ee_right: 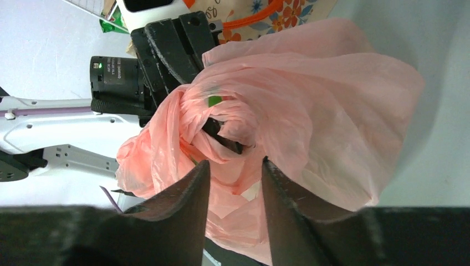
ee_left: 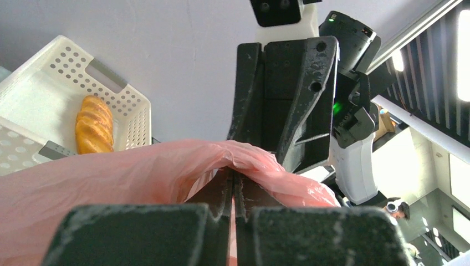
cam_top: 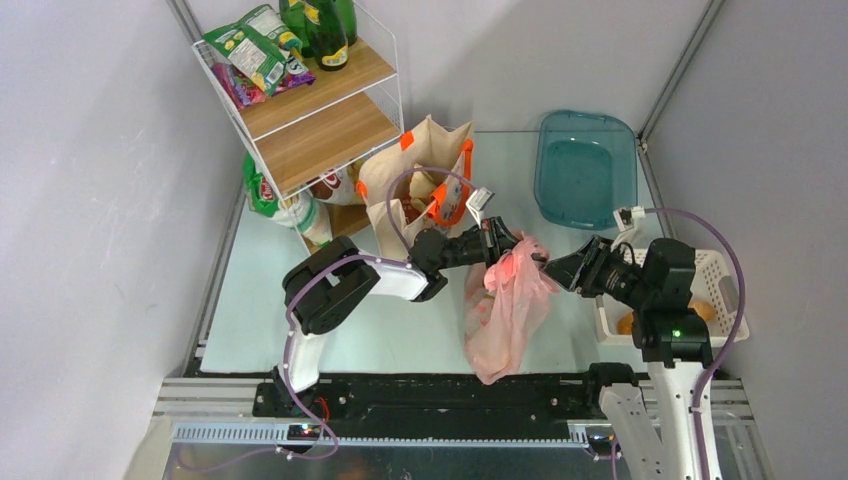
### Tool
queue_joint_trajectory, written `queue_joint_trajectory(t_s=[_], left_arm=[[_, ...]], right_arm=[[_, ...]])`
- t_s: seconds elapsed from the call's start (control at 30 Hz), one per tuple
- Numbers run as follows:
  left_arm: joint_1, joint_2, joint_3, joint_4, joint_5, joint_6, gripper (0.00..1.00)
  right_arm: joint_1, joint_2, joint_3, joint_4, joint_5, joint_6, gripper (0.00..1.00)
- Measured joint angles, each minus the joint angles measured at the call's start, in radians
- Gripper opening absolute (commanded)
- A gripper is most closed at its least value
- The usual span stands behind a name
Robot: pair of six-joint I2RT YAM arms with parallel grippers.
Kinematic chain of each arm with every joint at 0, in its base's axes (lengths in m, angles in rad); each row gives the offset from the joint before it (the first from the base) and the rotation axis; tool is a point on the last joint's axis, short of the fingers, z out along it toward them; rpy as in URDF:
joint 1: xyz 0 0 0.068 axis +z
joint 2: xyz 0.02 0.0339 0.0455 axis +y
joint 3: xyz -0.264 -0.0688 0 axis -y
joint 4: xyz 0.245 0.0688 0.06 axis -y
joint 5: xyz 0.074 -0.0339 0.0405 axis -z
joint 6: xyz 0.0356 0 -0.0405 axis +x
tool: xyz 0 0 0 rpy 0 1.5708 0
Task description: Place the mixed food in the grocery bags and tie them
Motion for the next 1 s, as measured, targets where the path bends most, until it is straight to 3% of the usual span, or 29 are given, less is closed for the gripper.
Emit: queue_joint_trajectory(t_s=[0.23,0.63,0.83,1.0], left_arm=[[-0.005,0.000,0.023,0.002,0.032,-0.016,0.00],[-0.013,0.001,0.054,0.002,0.072,-0.027,0.00],[-0.014,0.003,0.054,0.006,0.079,-0.035,0.00],[-0.013,0.003,0.054,0.016,0.078,-0.050,0.03]], right_arm=[[-0.083,0.004,-0.002,0.029,-0.072,0.019,0.48],[-0.096,0.051,-0.003,0.102,-0.176,0.084,0.42],[-0.099,0.054,-0.024,0.124,-0.185,0.111,0.16],[-0.101,0.045,-0.028,0.138,-0.185,0.121,0.04]])
